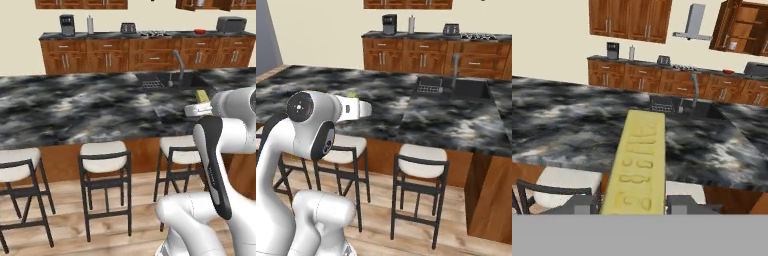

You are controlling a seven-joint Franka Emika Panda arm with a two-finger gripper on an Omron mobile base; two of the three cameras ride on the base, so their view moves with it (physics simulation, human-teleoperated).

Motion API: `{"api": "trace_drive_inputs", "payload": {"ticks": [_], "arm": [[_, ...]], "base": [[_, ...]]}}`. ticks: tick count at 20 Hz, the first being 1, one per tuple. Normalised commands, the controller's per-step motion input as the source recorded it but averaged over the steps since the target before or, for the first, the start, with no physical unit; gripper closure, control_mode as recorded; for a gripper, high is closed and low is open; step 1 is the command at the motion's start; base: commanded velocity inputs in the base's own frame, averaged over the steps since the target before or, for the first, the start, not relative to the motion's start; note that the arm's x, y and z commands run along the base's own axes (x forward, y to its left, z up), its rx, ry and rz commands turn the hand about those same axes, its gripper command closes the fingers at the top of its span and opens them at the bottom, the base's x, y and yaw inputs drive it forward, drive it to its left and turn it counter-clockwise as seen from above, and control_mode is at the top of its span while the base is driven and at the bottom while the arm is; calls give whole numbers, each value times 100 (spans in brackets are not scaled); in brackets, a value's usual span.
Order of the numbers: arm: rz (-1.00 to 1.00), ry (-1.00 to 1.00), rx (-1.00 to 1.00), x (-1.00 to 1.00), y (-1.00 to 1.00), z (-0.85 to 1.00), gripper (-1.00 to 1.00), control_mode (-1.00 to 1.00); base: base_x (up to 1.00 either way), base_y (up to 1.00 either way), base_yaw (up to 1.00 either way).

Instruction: Pick the egg and butter from the fridge and place them by the bowl for mixing.

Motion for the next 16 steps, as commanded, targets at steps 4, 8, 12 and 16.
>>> {"api": "trace_drive_inputs", "payload": {"ticks": [4, 8, 12, 16], "arm": [[0, 0, 0, 0, 0, 0, 100, 100], [0, 0, 0, 0, 0, 0, 100, 100], [0, 0, 0, 0, 0, 0, 100, 100], [0, 0, 0, 0, 0, 0, 100, 100]], "base": [[0, -100, -11], [7, -100, -57], [16, -100, -69], [25, -100, -70]]}}
